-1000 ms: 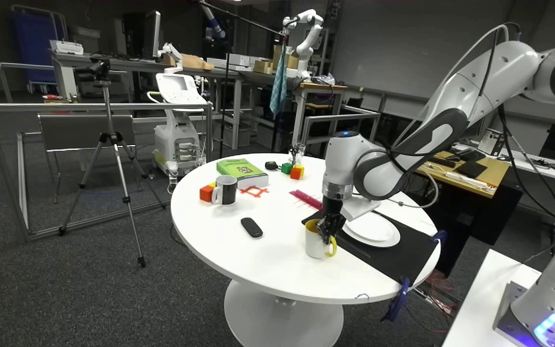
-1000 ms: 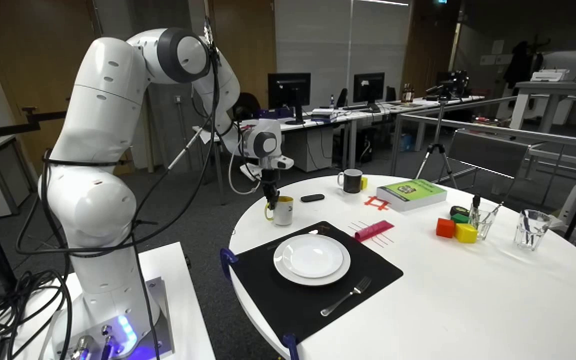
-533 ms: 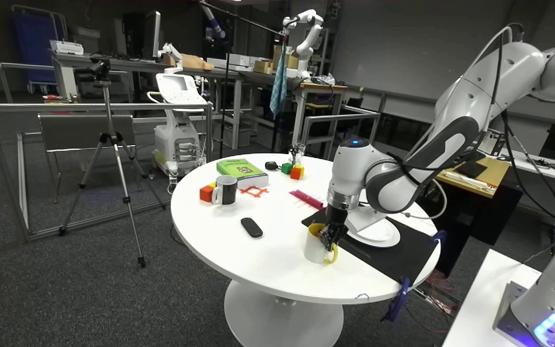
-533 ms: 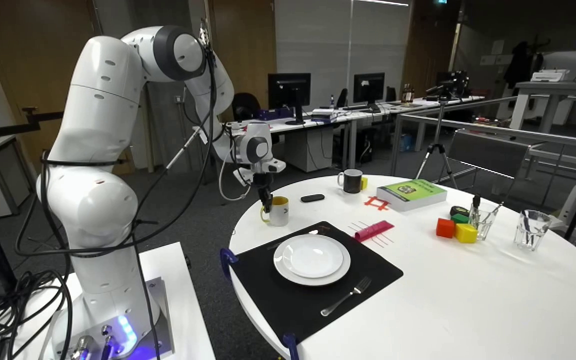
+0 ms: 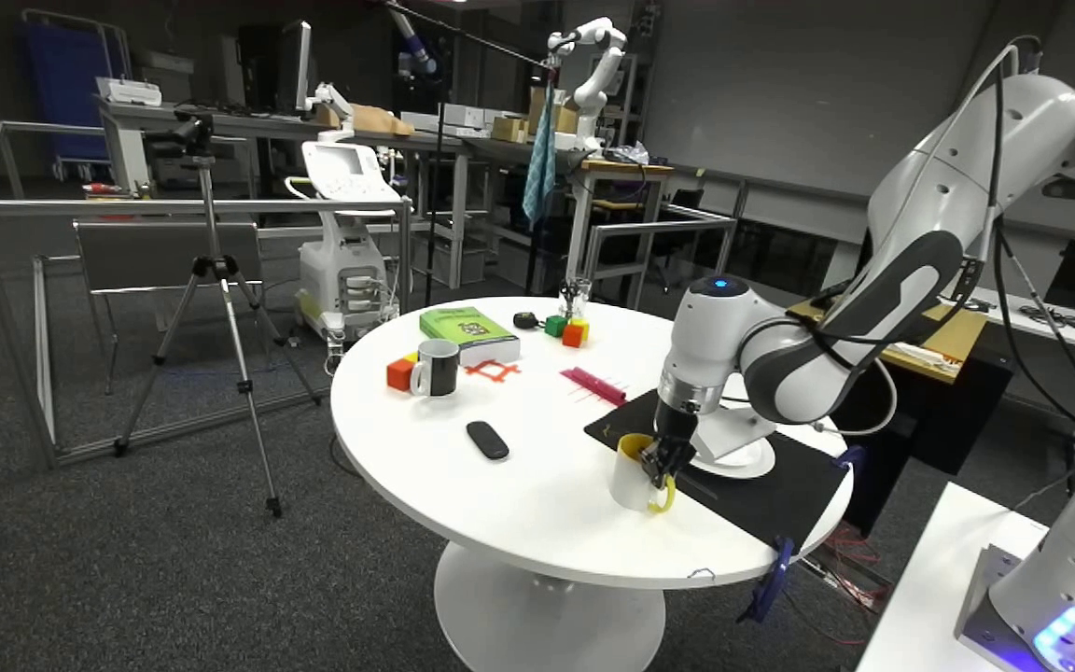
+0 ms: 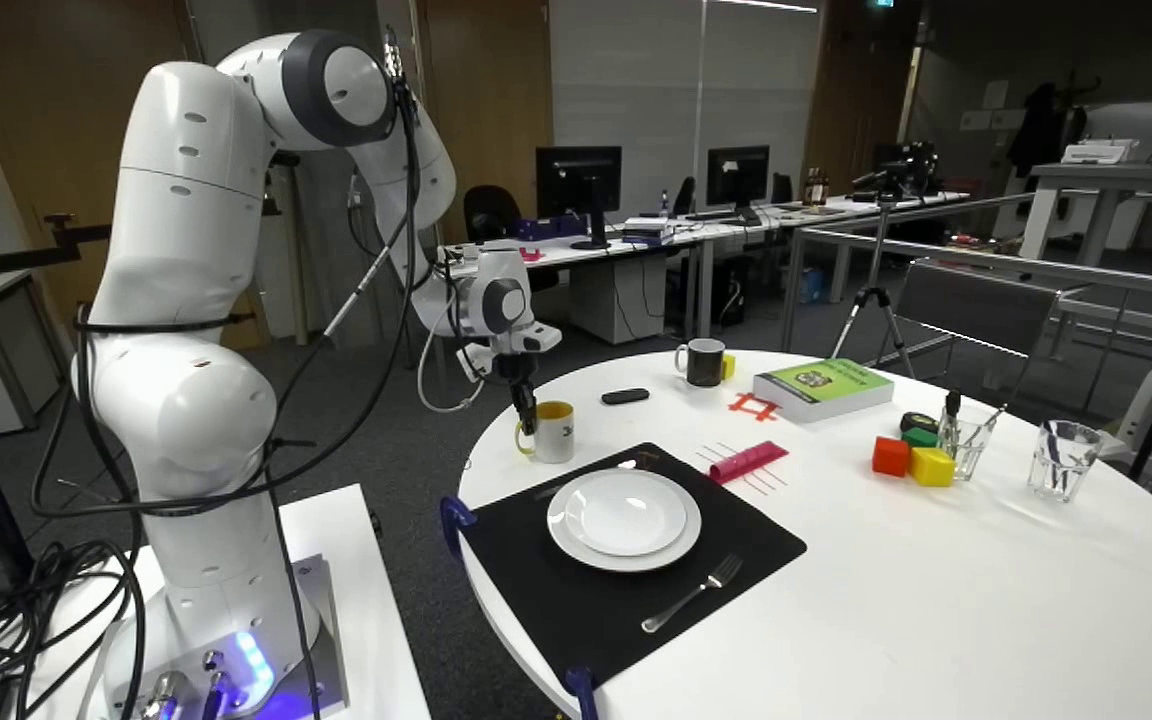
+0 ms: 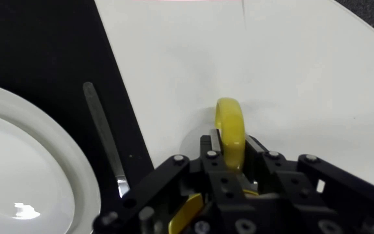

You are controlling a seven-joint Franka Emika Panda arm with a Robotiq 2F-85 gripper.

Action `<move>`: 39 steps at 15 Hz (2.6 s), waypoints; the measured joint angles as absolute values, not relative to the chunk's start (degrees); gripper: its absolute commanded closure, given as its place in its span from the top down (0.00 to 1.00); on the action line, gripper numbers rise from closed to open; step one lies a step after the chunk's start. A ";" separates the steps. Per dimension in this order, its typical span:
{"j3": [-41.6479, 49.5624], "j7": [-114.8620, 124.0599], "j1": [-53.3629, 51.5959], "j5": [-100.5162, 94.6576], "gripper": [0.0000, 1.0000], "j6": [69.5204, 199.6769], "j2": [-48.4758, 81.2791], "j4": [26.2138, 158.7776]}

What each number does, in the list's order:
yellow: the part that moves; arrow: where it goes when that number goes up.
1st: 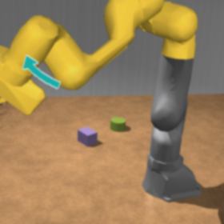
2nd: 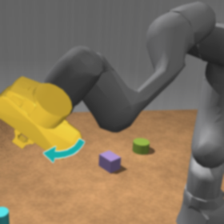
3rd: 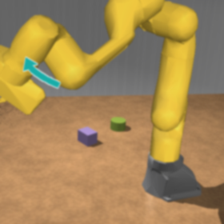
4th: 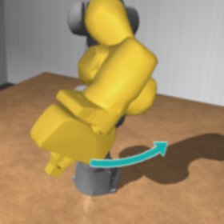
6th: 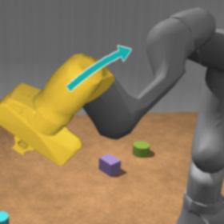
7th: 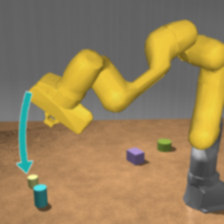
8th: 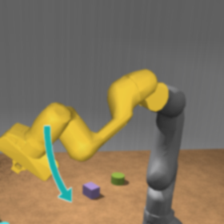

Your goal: Move the mug forward

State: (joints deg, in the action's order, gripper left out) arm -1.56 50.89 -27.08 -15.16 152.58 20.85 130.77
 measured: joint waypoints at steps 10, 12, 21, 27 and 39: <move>-1.47 53.47 -27.07 -17.76 0.94 152.85 18.25 133.06; -1.90 53.46 -27.05 -17.76 1.00 152.85 17.90 133.22; -6.25 53.45 -27.05 -17.76 1.00 152.66 11.20 137.33; -8.92 53.83 -26.59 -17.96 1.00 152.16 2.96 141.14; -14.71 44.71 -19.18 -12.75 1.00 147.67 -14.95 148.59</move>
